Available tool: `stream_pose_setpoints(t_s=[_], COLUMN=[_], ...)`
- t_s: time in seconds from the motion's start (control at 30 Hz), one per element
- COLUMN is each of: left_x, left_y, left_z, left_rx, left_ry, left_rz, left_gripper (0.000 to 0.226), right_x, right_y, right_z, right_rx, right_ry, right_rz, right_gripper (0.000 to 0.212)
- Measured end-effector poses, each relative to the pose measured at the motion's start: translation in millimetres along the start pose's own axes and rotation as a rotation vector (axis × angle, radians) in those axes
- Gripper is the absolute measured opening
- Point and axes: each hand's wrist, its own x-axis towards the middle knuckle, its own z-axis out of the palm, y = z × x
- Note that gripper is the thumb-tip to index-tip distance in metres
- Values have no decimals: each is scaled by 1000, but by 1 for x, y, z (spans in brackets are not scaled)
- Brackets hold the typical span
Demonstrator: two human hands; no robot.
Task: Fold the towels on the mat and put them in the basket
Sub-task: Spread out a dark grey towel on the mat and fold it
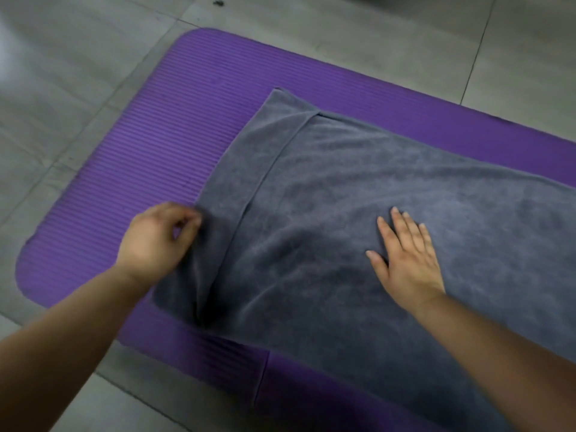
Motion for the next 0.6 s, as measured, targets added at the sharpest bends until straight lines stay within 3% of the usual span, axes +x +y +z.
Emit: stream_pose_setpoints(t_s=[0.2, 0.37, 0.5, 0.6], left_x=[134, 237, 273, 286], left_y=[40, 82, 104, 109], left_z=[21, 35, 54, 60], left_rx=[53, 264, 313, 293], left_ry=[-56, -115, -334, -339], left_rz=[159, 113, 178, 174], left_gripper=[39, 39, 33, 24], right_x=[4, 6, 8, 9], right_y=[5, 9, 10, 11], right_z=[12, 18, 20, 21], right_rx=[42, 41, 24, 8], right_ry=[102, 154, 136, 138], right_rz=[-29, -47, -41, -32], right_gripper=[61, 56, 55, 54])
